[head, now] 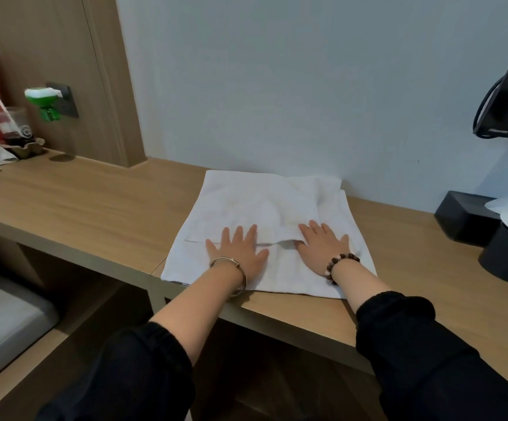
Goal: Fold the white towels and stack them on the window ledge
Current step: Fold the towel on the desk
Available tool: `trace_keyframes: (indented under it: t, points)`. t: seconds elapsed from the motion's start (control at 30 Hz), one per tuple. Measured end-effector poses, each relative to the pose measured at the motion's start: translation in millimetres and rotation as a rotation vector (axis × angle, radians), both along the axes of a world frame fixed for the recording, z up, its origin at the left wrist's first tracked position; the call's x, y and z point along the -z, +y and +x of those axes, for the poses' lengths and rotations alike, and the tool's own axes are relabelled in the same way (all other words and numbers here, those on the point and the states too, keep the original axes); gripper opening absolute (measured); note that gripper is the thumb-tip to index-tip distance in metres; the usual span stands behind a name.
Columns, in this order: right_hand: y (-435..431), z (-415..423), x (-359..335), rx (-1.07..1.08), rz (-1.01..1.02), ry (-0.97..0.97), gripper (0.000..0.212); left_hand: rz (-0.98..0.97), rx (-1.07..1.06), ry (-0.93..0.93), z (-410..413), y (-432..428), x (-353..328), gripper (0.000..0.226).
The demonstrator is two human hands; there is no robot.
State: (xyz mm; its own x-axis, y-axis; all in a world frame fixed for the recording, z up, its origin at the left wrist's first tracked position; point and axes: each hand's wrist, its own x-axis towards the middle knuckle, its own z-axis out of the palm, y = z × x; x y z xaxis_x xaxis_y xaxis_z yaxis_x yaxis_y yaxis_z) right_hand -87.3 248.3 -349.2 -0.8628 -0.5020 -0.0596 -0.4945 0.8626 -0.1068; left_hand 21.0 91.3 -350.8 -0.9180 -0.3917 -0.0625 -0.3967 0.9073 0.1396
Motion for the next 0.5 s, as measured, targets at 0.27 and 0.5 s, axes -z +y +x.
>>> trace_keyframes:
  t: [0.27,0.5]
  points:
    - [36,7,-22,0.09,-0.397,0.022,0.04,-0.045,-0.013,0.033,3,3,8,0.066]
    - [44,64,-41,-0.15,-0.14,0.573,0.025,-0.006,-0.049,0.128,0,3,11,0.067]
